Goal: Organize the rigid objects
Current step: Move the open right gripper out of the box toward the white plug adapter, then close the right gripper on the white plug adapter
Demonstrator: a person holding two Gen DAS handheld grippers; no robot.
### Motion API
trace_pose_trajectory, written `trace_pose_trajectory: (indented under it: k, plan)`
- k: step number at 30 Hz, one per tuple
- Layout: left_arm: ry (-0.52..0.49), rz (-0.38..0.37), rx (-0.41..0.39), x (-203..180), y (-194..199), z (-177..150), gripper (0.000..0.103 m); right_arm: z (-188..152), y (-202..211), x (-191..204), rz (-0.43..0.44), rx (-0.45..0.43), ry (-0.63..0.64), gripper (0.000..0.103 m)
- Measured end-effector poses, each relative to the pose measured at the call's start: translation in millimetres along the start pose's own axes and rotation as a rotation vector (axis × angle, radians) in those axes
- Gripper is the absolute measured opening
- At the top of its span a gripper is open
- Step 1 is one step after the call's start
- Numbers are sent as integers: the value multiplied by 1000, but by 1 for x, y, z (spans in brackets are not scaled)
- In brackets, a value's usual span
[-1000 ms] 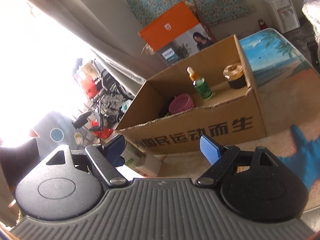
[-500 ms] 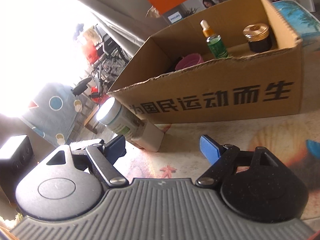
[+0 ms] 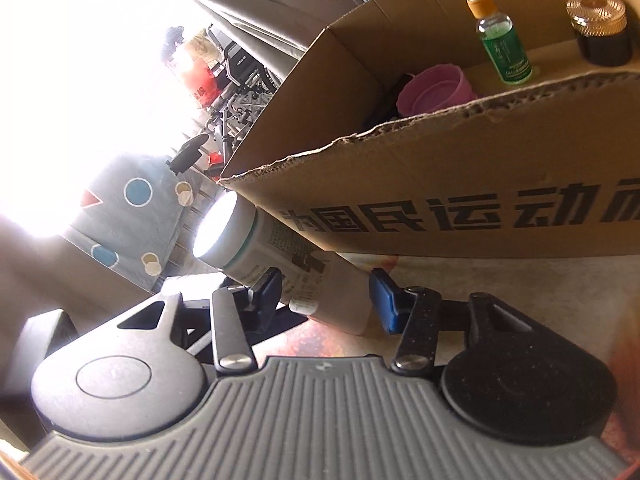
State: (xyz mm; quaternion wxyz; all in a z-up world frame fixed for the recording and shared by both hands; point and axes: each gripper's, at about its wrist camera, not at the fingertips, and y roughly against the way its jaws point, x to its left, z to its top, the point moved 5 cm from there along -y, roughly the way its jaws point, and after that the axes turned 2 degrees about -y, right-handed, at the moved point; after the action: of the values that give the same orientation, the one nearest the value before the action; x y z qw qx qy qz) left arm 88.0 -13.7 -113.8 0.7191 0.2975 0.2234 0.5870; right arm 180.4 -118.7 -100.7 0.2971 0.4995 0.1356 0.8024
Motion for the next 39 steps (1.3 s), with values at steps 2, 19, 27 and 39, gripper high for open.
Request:
trace_pose_trajectory:
  k: [2, 19, 27, 39]
  plan:
    - [15, -3, 3, 2, -3, -1, 57, 1, -5, -3, 4, 4, -18, 44]
    - [7, -86, -4, -11, -4, 0, 47, -3, -6, -17, -1, 23, -117, 31]
    - [-75, -169, 10, -44, -4, 1, 47, -14, 20, -29, -40, -9, -164, 31]
    - [-154, -272, 25, -85, -1, -3, 46, -40, 67, -50, -93, -74, -243, 33]
